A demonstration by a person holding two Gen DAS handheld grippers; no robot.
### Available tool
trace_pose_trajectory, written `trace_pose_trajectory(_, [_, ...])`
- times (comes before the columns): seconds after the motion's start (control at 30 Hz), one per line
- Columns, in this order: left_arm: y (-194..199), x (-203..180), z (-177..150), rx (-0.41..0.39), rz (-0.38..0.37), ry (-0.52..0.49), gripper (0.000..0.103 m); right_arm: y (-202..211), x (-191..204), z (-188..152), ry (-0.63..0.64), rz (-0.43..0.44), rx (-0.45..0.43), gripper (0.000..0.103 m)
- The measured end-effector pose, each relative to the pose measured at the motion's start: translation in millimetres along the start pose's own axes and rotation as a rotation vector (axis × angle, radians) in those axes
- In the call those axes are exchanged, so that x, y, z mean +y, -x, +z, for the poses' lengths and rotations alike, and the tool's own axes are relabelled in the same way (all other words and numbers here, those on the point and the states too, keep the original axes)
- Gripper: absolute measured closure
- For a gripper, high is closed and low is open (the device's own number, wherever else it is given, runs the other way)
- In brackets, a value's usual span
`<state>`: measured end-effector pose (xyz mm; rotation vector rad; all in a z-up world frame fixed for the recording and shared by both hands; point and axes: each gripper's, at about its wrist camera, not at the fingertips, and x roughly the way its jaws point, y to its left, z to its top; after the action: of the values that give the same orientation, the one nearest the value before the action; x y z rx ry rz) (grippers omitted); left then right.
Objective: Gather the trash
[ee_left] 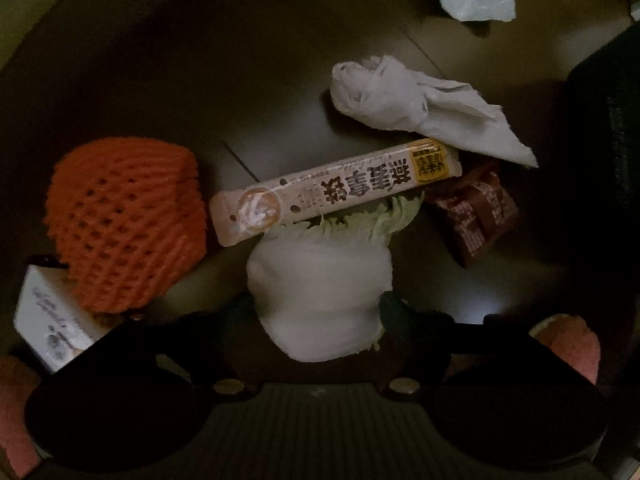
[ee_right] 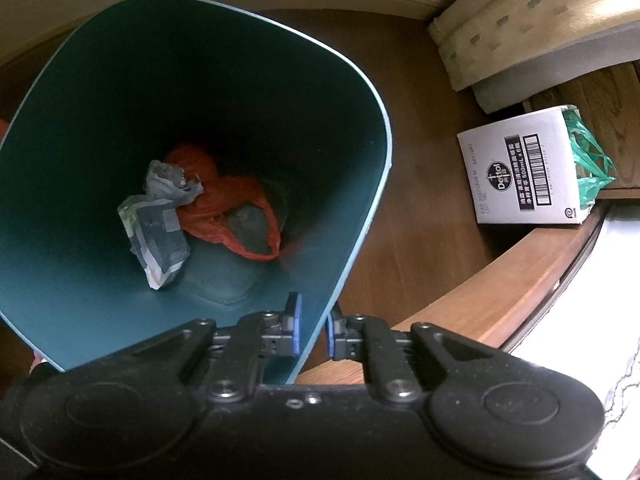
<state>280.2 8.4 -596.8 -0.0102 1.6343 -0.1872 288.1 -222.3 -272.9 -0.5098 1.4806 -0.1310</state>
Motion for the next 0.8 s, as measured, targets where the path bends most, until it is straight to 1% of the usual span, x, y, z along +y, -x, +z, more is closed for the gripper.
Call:
trace_pose_trajectory(0.1, [7.4,7.7,-2.5,-0.003,-0.012,0.026,0.036,0.3,-0.1,1.2,-0.006,-0.006,-0.003,0.092])
trace_pose_trajectory(0.2, [15.5,16.1,-4.0,-0.011,-0.004,0.031,0.037,0.4,2.6,2.1,0.003,-0.012,0.001,0.092])
trace_pose_trajectory(0.37, [45.6,31.4,-4.4,-0.034,-0.044,0.079,0.037,0.1,2.7,2.1,-0.003,-0.017,-0.006,0.092])
trace_pose_trajectory(0.5, [86.8,29.5,-2.4,-0.073,-0.060,0.077,0.037,0.8,2.0,2.1,-0.009,-0.018,-0.019,0.092])
trace_pose_trajectory(0.57, [111.3,22.6,-2.1,-0.099,-0.067,0.079,0.037,2.7,3.0,2.0,-0.011,-0.018,-0.035,0.093])
trace_pose_trajectory(0.7, [173.4,4.5,-0.3,-0.170,-0.099,0.054,0.037,8.7,2.8,1.6,-0.010,-0.005,-0.079,0.095])
trace_pose_trajectory(0.77, [212.9,-2.3,-2.1,-0.220,-0.121,0.035,0.037,13.0,4.8,1.2,-0.015,0.003,-0.097,0.095])
trace_pose_trajectory(0.8, [224.5,-6.7,-1.7,-0.240,-0.135,0.031,0.037,15.4,6.4,1.3,-0.018,0.005,-0.109,0.096])
